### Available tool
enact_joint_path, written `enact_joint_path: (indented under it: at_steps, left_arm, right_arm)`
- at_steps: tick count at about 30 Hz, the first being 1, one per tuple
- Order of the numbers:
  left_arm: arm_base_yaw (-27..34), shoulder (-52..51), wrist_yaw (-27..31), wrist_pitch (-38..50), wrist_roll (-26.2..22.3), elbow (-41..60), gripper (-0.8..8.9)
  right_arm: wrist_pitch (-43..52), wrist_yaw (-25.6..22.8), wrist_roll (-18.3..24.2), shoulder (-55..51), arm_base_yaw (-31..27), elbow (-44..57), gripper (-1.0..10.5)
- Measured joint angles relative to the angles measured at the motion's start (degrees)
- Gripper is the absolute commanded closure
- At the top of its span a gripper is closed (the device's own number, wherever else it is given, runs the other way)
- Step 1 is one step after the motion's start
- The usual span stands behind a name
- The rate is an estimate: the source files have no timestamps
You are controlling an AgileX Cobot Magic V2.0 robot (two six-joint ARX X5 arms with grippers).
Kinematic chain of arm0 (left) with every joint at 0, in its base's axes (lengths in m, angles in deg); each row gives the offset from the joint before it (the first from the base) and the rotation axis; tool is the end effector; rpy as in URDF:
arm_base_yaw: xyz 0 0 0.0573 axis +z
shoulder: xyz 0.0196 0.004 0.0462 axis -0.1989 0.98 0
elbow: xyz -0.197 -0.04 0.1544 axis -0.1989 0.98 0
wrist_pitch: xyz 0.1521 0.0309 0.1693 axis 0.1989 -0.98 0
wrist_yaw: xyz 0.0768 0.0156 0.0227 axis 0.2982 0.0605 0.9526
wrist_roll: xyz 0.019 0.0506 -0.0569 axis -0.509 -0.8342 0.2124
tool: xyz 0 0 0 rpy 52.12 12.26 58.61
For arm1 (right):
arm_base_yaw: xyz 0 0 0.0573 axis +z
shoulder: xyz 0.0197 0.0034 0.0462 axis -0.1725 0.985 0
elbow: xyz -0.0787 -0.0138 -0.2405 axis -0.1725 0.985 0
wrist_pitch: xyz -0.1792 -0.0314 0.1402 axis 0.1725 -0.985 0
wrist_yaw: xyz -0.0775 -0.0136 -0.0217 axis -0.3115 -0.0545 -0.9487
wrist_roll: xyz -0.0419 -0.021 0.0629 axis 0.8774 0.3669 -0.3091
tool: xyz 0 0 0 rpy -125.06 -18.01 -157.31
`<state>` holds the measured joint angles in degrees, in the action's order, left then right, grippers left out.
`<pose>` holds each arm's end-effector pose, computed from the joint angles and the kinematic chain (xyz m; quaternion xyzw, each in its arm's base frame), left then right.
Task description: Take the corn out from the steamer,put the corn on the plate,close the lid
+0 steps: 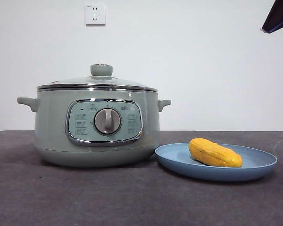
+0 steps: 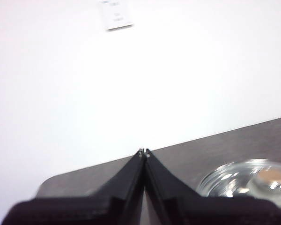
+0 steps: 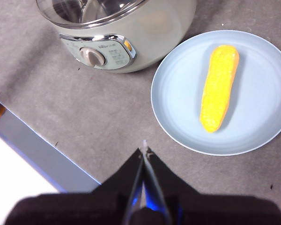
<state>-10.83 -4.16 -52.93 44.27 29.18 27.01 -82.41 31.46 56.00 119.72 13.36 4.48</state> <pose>0.1481 -0.0063 0.3471 0.0896 -0.0371 -0.0540 0.9938 0.1382 0.0824 0.2731 0.0089 0.3913 0.3258 0.8606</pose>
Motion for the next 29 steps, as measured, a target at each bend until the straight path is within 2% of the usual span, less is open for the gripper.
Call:
enact_joint_path:
  at_steps: [5,12,23,29]
  left_arm:
    - [3.7,-9.3,0.0,1.6,0.0,14.3,8.16]
    - [4.1,-19.3,0.1,1.6,0.0,29.8,8.16]
    - [4.1,-29.0,1.0,0.8,0.7,40.9,8.16]
    - [4.1,-33.1,1.1,-4.5,2.7,41.9,8.16]
  right_arm:
    - [0.0,0.0,0.0,0.0,0.0,0.0,9.5]
    - [0.0,0.0,0.0,0.0,0.0,0.0,9.5]
    - [0.0,0.0,0.0,0.0,0.0,0.0,9.5]
    - [0.0,0.0,0.0,0.0,0.0,0.0,9.5]
